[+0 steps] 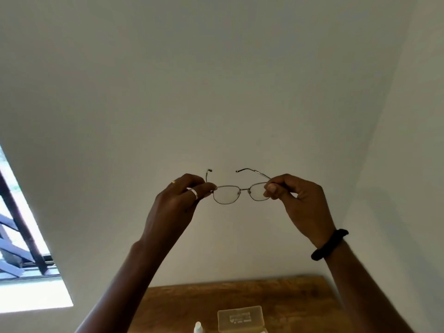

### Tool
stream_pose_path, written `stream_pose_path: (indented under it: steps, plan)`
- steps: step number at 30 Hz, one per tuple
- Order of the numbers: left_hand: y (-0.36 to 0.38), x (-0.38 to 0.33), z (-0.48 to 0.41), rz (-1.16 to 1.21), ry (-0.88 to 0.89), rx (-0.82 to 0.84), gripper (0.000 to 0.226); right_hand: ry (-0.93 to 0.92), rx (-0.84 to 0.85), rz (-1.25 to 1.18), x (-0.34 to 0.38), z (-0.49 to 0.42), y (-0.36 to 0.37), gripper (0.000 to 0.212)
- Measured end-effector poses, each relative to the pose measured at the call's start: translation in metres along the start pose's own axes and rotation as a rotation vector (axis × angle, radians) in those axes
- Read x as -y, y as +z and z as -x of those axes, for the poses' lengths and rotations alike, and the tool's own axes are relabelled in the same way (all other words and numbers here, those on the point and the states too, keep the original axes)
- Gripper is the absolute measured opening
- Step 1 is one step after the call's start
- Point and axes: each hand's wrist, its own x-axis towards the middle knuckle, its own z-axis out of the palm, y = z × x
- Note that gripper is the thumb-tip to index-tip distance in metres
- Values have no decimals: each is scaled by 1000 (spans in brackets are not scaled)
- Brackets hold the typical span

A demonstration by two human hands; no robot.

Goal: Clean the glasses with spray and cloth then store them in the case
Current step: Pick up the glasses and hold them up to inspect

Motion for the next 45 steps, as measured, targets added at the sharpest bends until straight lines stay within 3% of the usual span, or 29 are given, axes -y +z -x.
stream_pose_path:
  steps: [6, 15, 24, 30, 45]
  plan:
    - [-2, -18, 12, -4, -60, -10, 21, 66, -17, -59, 14, 4, 3, 11]
    - [9, -45, 35, 86, -194, -178, 18, 183, 53, -188, 18, 22, -2, 12]
    - [4, -50, 41, 133, -319, -206, 18, 195, 439, -296, 1, 27, -27, 20]
    - [2, -54, 49, 110, -335, -204, 22, 54, 315, -84, -5, 32, -15, 16]
    - [2, -54, 77, 80, -368, -166, 15, 35, 270, -110, -32, 44, 13, 21]
